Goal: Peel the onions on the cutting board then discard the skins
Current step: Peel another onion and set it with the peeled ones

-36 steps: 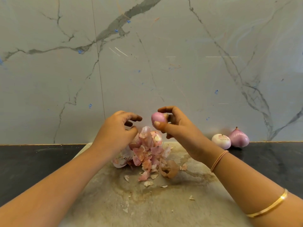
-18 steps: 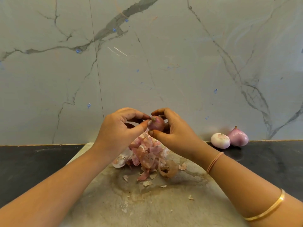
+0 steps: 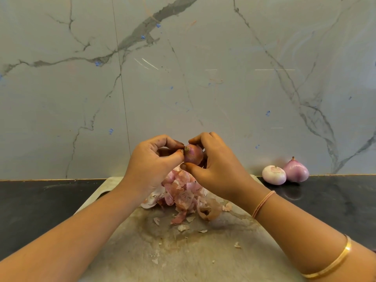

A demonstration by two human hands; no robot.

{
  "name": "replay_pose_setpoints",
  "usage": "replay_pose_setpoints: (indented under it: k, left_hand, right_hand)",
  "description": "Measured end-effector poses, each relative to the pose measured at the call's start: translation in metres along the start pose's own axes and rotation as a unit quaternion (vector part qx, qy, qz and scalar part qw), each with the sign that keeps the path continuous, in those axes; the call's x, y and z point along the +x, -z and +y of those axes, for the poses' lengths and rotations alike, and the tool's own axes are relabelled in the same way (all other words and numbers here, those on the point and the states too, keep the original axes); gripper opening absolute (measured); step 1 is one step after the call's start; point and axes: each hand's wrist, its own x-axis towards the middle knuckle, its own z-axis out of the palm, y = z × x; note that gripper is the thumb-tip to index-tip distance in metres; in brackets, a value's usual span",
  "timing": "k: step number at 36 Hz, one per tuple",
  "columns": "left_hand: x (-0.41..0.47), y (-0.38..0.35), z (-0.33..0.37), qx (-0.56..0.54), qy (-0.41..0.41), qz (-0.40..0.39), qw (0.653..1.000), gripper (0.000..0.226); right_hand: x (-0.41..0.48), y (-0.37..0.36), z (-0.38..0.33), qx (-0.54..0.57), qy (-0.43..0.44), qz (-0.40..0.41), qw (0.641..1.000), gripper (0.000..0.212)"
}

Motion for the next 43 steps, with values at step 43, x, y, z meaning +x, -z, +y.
replay_pose_setpoints:
  k: [43]
  left_hand:
    - [-0.0036,-0.0052,0.0035,-0.004,-0.030,0.036,0.999,0.015]
  right_hand:
    - [-0.0010,-0.0057,0.0007,0.060,-0.030,0.049,0.997,0.033]
